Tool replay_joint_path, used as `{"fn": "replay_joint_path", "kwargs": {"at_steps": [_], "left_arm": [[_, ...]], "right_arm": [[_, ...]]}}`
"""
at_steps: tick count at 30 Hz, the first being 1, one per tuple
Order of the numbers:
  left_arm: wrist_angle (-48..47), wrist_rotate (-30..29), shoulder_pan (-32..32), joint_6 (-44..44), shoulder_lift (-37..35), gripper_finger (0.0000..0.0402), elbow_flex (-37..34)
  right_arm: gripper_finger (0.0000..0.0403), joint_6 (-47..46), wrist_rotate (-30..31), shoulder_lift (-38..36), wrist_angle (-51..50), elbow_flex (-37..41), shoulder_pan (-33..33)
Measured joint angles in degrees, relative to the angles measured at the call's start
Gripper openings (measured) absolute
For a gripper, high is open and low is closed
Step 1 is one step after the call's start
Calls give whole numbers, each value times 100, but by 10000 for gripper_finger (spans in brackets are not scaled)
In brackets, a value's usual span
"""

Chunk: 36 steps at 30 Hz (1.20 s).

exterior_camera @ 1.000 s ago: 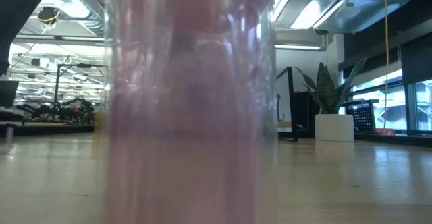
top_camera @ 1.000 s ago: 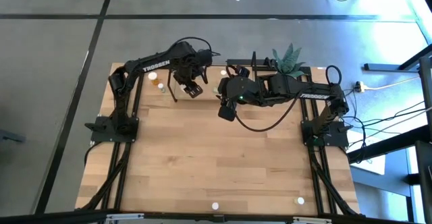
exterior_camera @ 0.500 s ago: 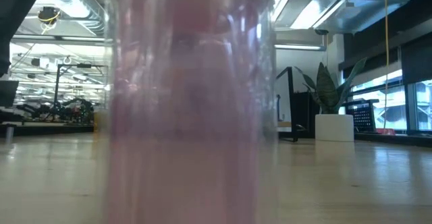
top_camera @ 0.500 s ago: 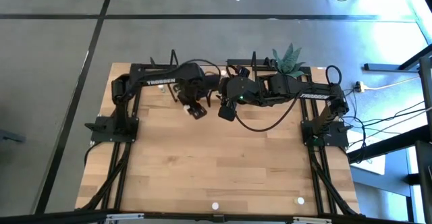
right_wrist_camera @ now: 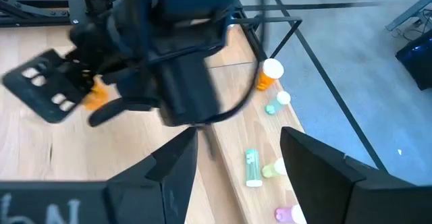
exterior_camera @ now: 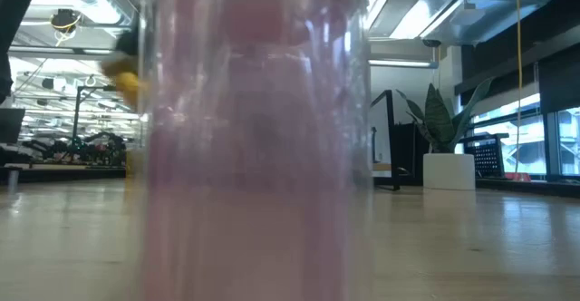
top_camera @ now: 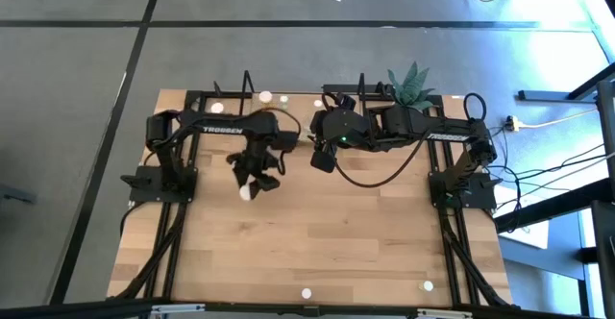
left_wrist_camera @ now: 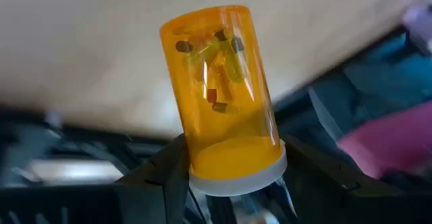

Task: Pick and place medicine bottles onto shelf by color
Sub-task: Remove the orange pill bottle from the shelf

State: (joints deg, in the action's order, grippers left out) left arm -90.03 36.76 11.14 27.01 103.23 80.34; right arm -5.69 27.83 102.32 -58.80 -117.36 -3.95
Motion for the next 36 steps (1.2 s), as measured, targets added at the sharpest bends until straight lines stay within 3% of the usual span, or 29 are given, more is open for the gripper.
{"fn": "replay_joint_path", "kwargs": {"at_steps": [5,10,21,36], "left_arm": [[2,892,-385,-18,-19,188,-647],[4,1240,-631,-74,-19,188,-1128],[370,1269,-761,-55,10,188,-1662],[437,1245,-712,-768,960,188,-1664]], "right_arm": [[213,-1,-19,0,39,0,0],[213,-2,-94,0,39,0,-2],[213,0,-96,0,39,0,0],[213,-3,-103,0,122,0,-2]]}}
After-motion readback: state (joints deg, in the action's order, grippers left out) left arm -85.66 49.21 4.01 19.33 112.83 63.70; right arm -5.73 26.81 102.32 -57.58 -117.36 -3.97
